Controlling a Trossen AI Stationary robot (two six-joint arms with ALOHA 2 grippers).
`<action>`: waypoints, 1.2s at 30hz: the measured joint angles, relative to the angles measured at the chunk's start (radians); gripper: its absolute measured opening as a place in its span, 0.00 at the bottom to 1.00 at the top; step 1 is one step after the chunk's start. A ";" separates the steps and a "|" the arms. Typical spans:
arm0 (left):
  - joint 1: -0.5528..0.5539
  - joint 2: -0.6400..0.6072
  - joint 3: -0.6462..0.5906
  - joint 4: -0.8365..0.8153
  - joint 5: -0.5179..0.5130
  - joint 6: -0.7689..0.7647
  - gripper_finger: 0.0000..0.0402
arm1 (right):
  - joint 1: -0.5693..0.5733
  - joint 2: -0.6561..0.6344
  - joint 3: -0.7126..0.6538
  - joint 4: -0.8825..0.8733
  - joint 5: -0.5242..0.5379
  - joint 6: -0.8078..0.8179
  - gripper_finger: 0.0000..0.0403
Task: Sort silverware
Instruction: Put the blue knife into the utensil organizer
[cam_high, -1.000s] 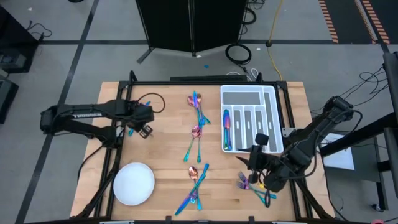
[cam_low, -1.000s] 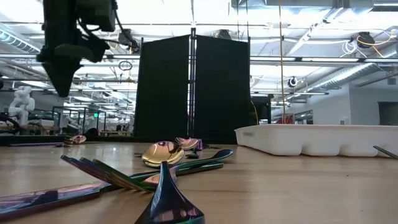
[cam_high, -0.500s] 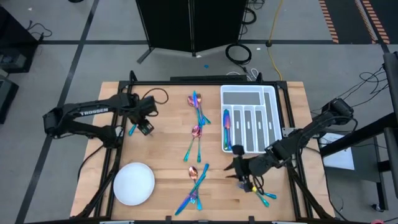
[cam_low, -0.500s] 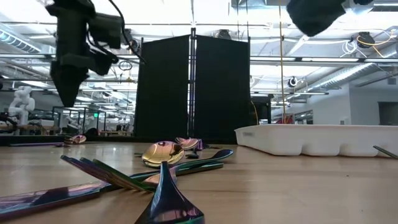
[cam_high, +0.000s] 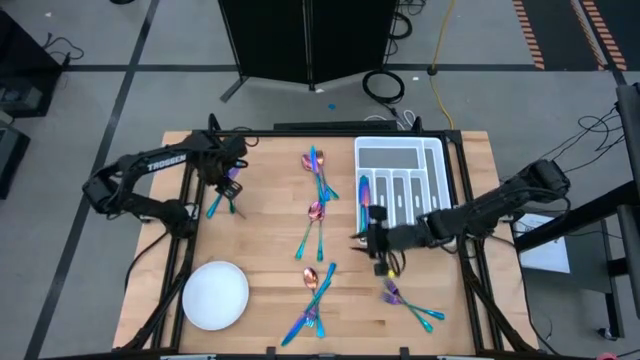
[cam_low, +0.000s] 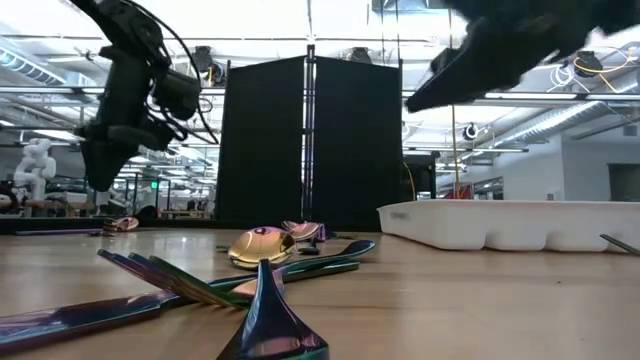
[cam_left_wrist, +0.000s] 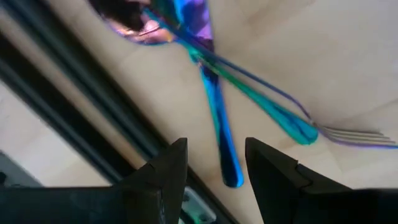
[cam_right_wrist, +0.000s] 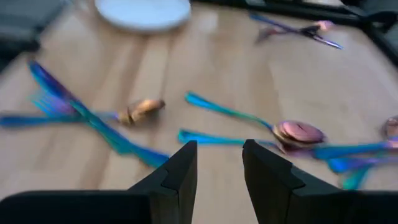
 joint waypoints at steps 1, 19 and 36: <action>0.002 0.013 0.000 0.015 0.000 0.010 0.41 | -0.026 0.000 -0.026 0.073 -0.061 -0.003 0.28; 0.105 0.052 -0.075 0.171 0.036 0.095 0.41 | -0.182 0.000 0.032 0.302 -0.297 -0.011 0.28; 0.138 0.062 -0.165 0.236 0.045 -0.115 0.41 | -0.152 0.000 0.032 0.262 -0.297 -0.069 0.28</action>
